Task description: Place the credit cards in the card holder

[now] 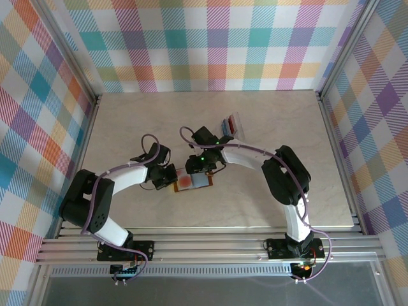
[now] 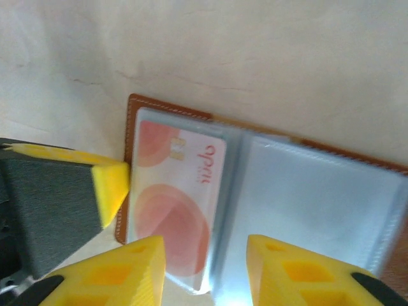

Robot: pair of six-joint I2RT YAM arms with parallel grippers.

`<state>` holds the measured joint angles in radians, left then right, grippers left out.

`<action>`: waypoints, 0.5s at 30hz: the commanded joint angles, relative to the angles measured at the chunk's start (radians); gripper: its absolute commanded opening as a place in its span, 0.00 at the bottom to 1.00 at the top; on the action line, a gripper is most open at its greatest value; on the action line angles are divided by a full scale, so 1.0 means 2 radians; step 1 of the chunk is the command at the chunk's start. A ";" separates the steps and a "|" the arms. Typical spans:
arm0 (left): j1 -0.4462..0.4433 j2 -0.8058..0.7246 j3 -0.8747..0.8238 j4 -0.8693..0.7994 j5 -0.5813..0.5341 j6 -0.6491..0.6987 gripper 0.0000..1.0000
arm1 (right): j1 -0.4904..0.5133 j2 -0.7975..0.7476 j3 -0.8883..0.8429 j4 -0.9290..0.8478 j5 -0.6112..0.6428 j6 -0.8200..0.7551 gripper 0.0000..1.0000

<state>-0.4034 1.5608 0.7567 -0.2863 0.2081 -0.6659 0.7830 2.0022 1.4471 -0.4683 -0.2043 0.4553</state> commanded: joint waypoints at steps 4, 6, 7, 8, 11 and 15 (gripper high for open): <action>-0.008 0.023 -0.008 -0.028 -0.007 0.026 0.00 | -0.019 -0.002 0.002 -0.023 0.035 -0.034 0.32; -0.008 0.027 -0.011 -0.024 -0.008 0.027 0.00 | -0.019 0.008 0.011 -0.029 0.042 -0.042 0.34; -0.008 0.029 -0.012 -0.023 -0.008 0.027 0.00 | -0.019 0.011 0.015 -0.032 0.044 -0.044 0.34; -0.008 0.031 -0.014 -0.020 -0.006 0.027 0.00 | -0.019 0.017 0.018 -0.034 0.044 -0.046 0.35; -0.008 0.038 -0.017 -0.013 -0.004 0.027 0.00 | -0.018 0.028 0.025 -0.035 0.034 -0.051 0.38; -0.008 0.044 -0.016 -0.009 0.000 0.026 0.00 | -0.014 0.036 0.030 -0.038 0.032 -0.061 0.42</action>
<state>-0.4053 1.5719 0.7620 -0.2829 0.2153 -0.6342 0.7448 2.0510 1.4742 -0.5137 -0.1349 0.3714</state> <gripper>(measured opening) 0.050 0.410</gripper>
